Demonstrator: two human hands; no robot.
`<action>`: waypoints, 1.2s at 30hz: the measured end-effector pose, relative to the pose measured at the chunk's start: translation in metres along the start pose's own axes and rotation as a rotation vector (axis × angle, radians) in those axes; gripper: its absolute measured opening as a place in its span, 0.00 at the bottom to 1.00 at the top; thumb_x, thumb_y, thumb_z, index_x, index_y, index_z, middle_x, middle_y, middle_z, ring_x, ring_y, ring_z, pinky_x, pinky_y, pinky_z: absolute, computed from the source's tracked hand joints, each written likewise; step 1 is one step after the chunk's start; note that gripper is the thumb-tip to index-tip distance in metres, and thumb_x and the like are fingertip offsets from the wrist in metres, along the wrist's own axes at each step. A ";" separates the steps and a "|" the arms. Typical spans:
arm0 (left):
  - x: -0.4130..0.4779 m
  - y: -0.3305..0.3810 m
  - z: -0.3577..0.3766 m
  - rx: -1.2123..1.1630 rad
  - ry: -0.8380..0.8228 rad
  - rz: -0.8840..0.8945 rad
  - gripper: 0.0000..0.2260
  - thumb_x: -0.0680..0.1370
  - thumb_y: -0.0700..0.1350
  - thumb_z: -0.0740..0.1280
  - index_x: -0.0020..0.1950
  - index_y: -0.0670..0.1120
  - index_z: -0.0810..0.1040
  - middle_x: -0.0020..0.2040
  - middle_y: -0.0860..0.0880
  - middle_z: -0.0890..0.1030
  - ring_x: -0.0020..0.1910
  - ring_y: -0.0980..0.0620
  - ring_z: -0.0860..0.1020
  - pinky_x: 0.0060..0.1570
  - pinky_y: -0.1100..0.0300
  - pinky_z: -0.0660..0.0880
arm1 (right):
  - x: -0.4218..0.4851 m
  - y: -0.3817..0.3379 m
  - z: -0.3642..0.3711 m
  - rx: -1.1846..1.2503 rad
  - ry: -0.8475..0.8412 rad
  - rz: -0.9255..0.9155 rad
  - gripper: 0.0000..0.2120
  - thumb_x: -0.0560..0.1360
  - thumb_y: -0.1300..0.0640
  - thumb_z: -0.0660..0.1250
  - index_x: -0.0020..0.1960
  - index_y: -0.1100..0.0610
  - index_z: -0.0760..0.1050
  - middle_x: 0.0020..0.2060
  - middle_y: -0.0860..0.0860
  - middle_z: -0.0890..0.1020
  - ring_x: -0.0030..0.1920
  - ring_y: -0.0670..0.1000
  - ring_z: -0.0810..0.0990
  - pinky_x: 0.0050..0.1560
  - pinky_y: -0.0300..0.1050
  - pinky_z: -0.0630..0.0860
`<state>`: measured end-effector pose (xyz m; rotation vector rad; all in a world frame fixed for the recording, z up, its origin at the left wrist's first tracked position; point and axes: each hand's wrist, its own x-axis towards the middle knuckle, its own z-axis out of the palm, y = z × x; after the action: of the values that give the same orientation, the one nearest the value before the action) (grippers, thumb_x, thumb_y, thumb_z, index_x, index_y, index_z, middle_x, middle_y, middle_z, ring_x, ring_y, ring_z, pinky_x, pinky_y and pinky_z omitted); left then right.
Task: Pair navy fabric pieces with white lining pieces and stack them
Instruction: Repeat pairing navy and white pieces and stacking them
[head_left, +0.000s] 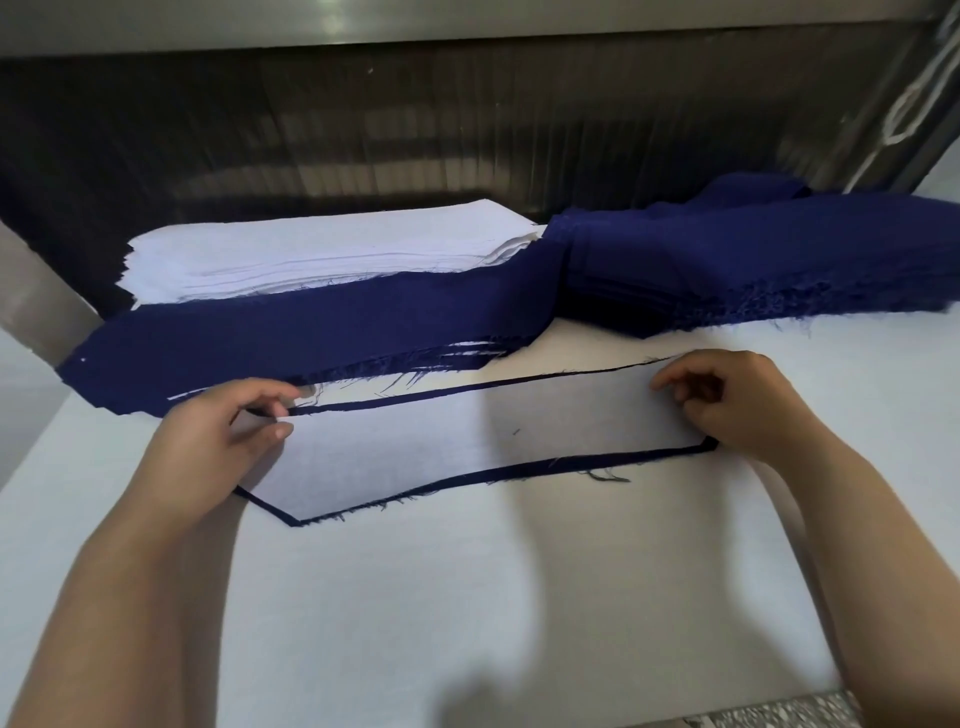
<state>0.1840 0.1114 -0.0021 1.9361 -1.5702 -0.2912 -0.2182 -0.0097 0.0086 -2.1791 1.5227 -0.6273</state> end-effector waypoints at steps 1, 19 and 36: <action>0.000 0.000 0.000 0.010 0.009 -0.001 0.13 0.73 0.36 0.72 0.52 0.52 0.81 0.44 0.56 0.80 0.45 0.63 0.75 0.45 0.77 0.65 | 0.000 0.001 0.000 -0.013 0.000 0.007 0.18 0.67 0.74 0.63 0.44 0.53 0.81 0.34 0.46 0.77 0.36 0.46 0.73 0.36 0.26 0.67; 0.033 0.008 -0.002 0.063 0.287 -0.025 0.12 0.75 0.31 0.65 0.55 0.43 0.81 0.49 0.45 0.81 0.47 0.47 0.76 0.54 0.53 0.71 | 0.070 -0.076 0.031 -0.079 0.090 -0.232 0.15 0.76 0.65 0.62 0.62 0.59 0.76 0.61 0.54 0.75 0.62 0.54 0.71 0.61 0.36 0.61; 0.155 0.000 0.000 0.352 0.104 -0.279 0.21 0.83 0.54 0.52 0.73 0.47 0.68 0.75 0.41 0.63 0.74 0.41 0.57 0.70 0.44 0.54 | 0.193 -0.124 0.105 -0.452 -0.114 -0.036 0.26 0.82 0.48 0.45 0.76 0.58 0.48 0.75 0.63 0.50 0.75 0.60 0.44 0.74 0.53 0.42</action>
<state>0.2255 -0.0348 0.0297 2.4060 -1.3512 -0.0255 -0.0052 -0.1442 0.0179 -2.5209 1.6934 -0.1700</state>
